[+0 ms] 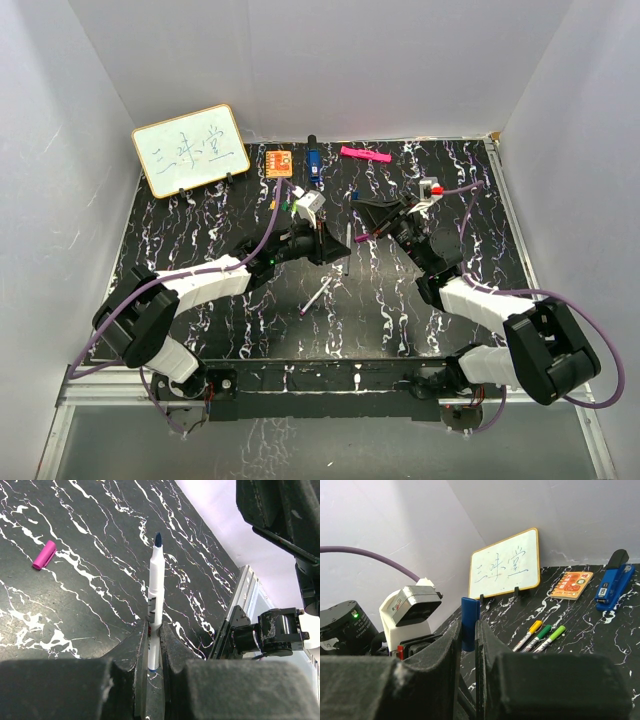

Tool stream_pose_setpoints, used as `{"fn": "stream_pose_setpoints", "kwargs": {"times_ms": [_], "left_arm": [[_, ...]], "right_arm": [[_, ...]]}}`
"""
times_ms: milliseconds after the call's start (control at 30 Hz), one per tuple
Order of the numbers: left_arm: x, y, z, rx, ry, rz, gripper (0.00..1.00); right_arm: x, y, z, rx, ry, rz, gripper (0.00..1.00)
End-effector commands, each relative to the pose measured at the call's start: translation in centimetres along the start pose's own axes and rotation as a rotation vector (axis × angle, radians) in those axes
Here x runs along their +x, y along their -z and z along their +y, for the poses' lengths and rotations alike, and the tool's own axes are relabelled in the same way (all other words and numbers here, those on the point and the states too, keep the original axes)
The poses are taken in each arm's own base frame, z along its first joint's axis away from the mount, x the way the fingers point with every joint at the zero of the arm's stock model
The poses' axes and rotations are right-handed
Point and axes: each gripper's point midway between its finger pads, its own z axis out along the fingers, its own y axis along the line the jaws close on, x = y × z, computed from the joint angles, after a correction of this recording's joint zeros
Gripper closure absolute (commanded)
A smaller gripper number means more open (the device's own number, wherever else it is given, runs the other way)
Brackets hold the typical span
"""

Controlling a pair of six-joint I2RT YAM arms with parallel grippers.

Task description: Insert the pens into the pen caps

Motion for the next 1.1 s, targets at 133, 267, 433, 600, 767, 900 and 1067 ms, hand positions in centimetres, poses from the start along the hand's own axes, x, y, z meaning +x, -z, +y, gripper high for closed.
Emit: {"fn": "stream_pose_setpoints", "kwargs": {"times_ms": [133, 267, 433, 600, 767, 900, 1067], "left_arm": [[-2.9, 0.7, -2.5, 0.059, -0.059, -0.078, 1.00], [-3.2, 0.9, -2.4, 0.048, -0.071, -0.085, 1.00], [-3.4, 0.9, -2.5, 0.044, -0.083, -0.086, 1.00], [-3.6, 0.8, -2.7, 0.053, -0.086, -0.088, 1.00], [-3.7, 0.7, -2.7, 0.056, -0.085, -0.087, 1.00], [-3.7, 0.7, -2.6, 0.051, -0.083, -0.087, 1.00], [-3.6, 0.6, -2.3, 0.038, -0.080, -0.086, 1.00]], "right_arm": [[-0.4, -0.6, 0.4, -0.024, 0.004, -0.007, 1.00], [-0.2, -0.7, -0.1, 0.000, 0.012, 0.006, 1.00], [0.0, -0.8, -0.4, 0.010, 0.016, 0.017, 1.00], [0.3, -0.8, -0.5, 0.014, 0.013, 0.027, 1.00], [0.4, -0.9, -0.6, 0.013, 0.011, 0.032, 1.00], [0.5, -1.0, -0.5, 0.012, 0.007, 0.033, 1.00], [0.6, -0.9, -0.4, 0.007, 0.002, 0.039, 1.00]]}}
